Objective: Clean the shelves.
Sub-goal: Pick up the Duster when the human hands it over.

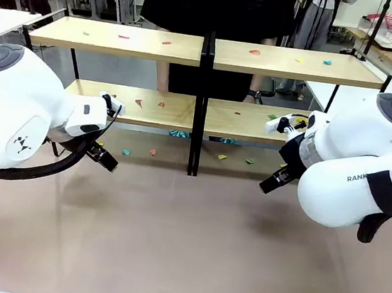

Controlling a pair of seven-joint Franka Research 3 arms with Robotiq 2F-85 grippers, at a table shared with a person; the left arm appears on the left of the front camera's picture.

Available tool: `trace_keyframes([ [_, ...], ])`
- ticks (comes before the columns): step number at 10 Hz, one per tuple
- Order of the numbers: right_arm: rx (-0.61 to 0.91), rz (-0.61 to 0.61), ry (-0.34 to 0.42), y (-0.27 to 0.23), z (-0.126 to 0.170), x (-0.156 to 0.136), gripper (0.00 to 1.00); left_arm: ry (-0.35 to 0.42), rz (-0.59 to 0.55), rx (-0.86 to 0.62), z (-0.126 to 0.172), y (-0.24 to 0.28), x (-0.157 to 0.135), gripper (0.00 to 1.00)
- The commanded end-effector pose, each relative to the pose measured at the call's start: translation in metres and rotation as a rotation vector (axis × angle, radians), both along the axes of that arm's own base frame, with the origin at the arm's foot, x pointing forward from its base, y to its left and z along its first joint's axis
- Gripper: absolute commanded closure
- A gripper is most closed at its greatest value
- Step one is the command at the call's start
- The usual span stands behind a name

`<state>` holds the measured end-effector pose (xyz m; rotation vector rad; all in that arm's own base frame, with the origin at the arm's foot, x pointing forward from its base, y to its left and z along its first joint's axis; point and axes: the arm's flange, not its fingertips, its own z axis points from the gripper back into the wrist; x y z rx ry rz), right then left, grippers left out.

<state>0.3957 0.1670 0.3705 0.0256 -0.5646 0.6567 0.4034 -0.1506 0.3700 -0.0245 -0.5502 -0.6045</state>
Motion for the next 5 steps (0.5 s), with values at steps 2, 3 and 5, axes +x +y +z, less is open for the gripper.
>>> trace_keyframes([
  [2,0.000,0.000,0.000,0.0000,0.0001,0.0000,0.00,0.000,0.000,0.000,0.0002,0.0000,0.0000,0.00],
  [3,0.000,0.000,0.000,0.0000,0.0001,0.0000,0.00,0.000,0.000,0.000,0.0002,0.0000,0.0000,0.00],
  [5,0.000,0.000,0.000,0.0000,0.0001,0.0000,0.00,0.000,0.000,0.000,0.0002,0.0000,0.0000,0.00],
])
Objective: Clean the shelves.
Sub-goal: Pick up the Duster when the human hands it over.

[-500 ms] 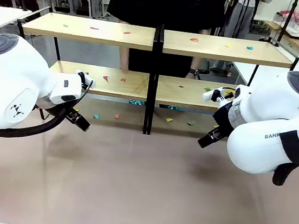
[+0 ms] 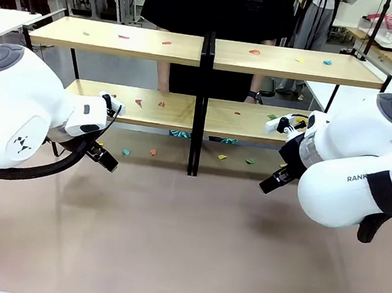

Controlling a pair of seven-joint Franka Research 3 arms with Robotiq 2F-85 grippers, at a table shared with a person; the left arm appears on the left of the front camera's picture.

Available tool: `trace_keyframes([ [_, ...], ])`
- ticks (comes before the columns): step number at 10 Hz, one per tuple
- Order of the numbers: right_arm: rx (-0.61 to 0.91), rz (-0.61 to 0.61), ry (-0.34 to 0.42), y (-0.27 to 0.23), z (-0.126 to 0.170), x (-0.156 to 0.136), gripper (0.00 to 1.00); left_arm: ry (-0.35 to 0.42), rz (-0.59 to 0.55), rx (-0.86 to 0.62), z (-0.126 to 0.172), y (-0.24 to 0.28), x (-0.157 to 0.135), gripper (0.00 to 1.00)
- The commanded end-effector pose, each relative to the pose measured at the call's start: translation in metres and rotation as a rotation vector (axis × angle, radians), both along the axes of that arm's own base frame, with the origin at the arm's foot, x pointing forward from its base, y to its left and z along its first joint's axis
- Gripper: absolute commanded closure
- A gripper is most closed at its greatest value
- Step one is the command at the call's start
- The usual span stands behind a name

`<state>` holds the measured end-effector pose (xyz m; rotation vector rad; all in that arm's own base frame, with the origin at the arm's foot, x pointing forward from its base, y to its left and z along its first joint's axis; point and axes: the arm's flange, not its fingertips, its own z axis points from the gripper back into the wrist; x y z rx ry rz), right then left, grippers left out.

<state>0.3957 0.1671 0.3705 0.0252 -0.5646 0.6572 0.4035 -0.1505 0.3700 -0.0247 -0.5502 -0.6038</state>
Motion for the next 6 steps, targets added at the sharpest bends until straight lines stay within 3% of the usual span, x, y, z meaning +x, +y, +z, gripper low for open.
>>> trace_keyframes([
  [1,0.000,0.000,0.000,-0.0001,0.0001,0.0000,0.00,-0.001,-0.001,0.000,0.0002,-0.0002,-0.0001,0.00],
  [6,0.000,0.000,0.000,-0.0001,0.0001,0.0000,0.00,-0.001,-0.001,0.000,0.0002,-0.0002,-0.0001,0.00],
])
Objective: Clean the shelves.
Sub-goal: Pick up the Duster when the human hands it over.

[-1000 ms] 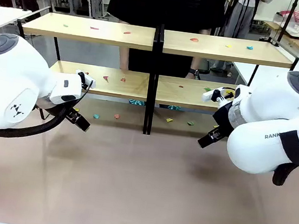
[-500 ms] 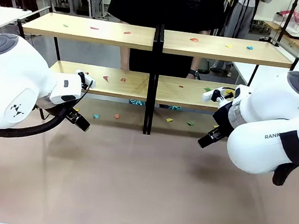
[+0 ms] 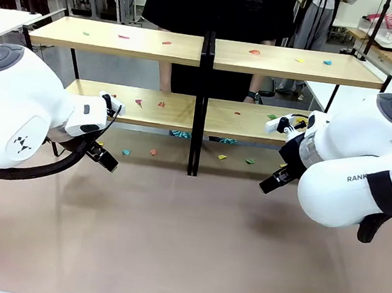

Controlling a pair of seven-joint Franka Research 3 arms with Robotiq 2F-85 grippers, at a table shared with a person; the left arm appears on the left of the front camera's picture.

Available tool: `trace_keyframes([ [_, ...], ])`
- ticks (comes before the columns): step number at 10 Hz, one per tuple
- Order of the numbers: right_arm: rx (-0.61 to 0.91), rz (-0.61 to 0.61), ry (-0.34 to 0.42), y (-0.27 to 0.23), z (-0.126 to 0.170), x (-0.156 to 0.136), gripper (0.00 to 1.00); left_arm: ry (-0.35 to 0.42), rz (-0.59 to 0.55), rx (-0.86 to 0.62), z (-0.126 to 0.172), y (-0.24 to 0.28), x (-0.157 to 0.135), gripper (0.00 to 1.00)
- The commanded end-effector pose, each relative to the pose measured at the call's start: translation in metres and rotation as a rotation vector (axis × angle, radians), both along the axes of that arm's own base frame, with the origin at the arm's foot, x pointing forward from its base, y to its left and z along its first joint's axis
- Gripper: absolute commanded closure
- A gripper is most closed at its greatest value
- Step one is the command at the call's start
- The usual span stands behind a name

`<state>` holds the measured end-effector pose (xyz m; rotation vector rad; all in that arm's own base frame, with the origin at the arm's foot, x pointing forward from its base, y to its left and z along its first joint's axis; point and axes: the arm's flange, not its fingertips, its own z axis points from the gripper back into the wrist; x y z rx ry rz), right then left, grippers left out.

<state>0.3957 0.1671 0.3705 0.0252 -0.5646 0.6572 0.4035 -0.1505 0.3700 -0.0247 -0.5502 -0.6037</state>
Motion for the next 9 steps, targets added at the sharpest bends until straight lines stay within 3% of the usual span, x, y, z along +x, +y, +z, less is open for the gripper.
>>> trace_keyframes([
  [1,0.001,0.000,0.000,0.000,0.000,0.000,0.00,-0.001,-0.001,0.000,0.000,0.000,0.000,0.00],
  [6,0.000,0.000,0.000,0.000,0.000,0.000,0.00,0.000,0.000,0.000,0.000,0.000,0.000,0.00],
  [8,0.096,0.043,0.060,-0.013,0.034,-0.019,0.00,0.085,-0.085,-0.097,0.031,0.013,-0.021,0.00],
  [9,0.127,0.042,0.071,-0.027,0.065,-0.037,0.00,0.132,-0.063,-0.144,0.062,0.029,-0.040,0.00],
])
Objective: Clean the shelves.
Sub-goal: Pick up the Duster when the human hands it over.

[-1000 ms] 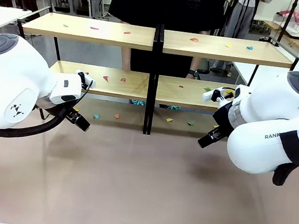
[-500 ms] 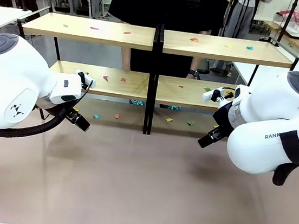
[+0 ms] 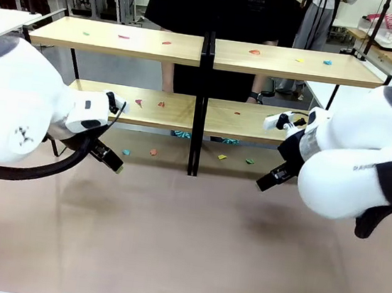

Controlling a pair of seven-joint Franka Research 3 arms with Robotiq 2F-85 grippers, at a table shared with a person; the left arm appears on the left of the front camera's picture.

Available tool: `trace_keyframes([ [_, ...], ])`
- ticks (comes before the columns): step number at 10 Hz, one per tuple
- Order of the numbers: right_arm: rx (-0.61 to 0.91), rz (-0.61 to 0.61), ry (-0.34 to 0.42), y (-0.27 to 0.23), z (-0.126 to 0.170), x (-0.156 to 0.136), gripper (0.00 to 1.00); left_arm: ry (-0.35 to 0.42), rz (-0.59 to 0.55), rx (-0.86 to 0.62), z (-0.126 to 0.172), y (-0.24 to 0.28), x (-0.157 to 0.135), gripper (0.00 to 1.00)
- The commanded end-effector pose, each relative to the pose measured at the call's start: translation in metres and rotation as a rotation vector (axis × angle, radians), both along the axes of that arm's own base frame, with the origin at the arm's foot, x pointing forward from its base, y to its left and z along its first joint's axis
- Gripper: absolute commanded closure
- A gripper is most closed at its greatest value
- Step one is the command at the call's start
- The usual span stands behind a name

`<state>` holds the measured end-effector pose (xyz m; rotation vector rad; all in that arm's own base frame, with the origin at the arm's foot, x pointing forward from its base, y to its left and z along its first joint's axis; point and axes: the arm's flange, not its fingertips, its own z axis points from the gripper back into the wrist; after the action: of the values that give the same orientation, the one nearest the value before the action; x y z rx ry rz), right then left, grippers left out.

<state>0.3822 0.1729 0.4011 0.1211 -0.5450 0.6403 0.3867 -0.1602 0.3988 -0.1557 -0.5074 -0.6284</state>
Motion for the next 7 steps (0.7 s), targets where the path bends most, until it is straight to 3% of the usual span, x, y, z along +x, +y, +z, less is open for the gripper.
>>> trace_keyframes([
  [1,0.090,0.004,-0.018,-0.054,0.071,-0.046,0.00,-0.025,-0.076,-0.129,0.070,0.064,-0.051,0.00],
  [3,0.079,0.058,-0.098,-0.086,0.123,-0.080,0.00,-0.181,-0.114,-0.166,0.116,0.102,-0.097,0.00],
  [5,0.111,0.161,-0.147,-0.122,0.170,-0.112,0.00,-0.306,-0.270,-0.218,0.149,0.142,-0.136,0.00],
  [7,0.149,0.142,-0.210,-0.168,0.203,-0.136,0.00,-0.498,-0.236,-0.309,0.167,0.187,-0.165,0.00],
])
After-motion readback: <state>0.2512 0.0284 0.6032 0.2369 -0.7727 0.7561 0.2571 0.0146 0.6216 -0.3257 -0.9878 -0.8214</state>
